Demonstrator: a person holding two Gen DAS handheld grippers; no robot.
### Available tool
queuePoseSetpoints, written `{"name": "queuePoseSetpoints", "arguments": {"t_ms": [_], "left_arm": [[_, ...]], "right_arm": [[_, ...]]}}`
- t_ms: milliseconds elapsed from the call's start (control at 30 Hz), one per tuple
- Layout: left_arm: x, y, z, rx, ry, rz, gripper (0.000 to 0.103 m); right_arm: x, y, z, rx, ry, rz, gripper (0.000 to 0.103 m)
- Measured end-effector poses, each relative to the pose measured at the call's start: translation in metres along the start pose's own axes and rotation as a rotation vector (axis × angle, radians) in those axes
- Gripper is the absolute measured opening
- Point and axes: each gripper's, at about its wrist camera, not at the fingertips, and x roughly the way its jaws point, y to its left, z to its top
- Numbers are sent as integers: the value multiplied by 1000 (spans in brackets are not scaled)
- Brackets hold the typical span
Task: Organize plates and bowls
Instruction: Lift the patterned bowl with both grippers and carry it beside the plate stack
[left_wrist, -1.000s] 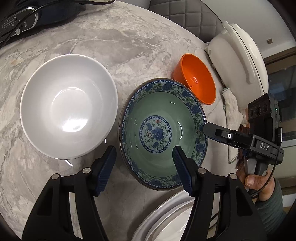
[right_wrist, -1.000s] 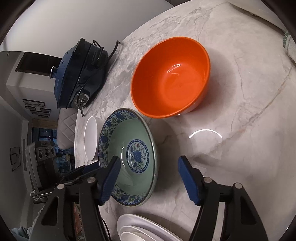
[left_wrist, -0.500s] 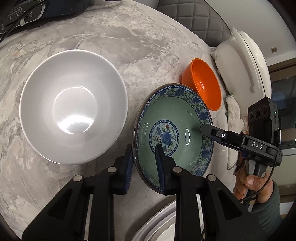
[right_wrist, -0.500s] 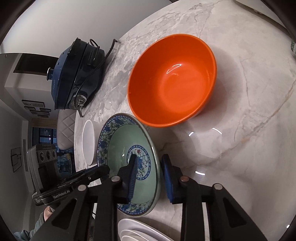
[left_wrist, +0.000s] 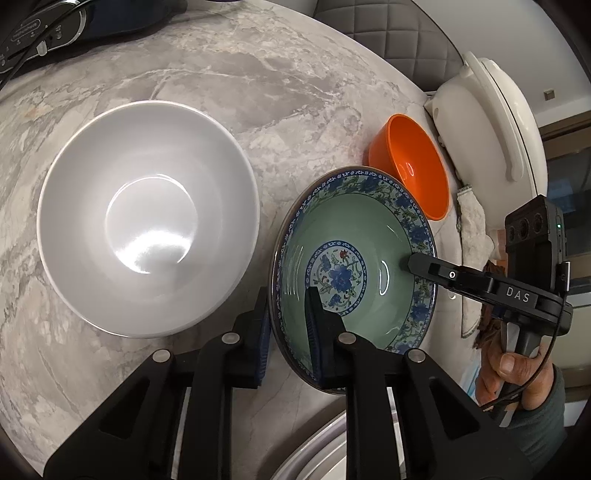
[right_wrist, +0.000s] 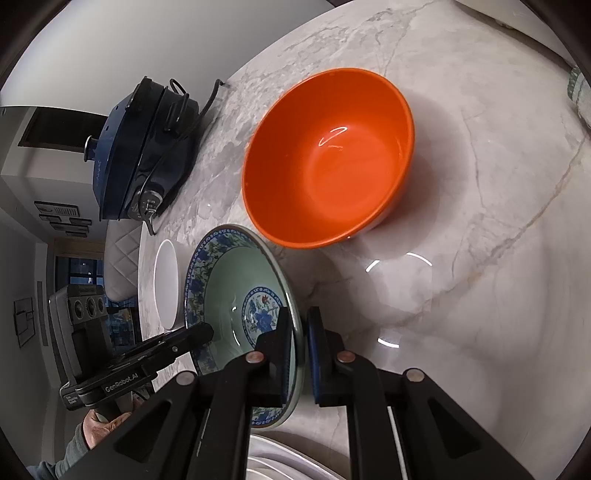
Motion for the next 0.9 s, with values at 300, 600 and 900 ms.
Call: {"name": "queuePoseSetpoints", "arguments": {"t_ms": [300, 600, 900], "left_arm": [[-9, -2, -5, 3, -2, -11, 16], [-23, -1, -10, -19, 3, -32, 16], [-48, 4, -22, -45, -9, -51, 16]], "right_arm": [[-5, 6, -5, 0, -6, -9, 12], [-10, 15, -8, 22, -17, -10, 12], [-13, 27, -16, 46, -8, 7, 12]]}}
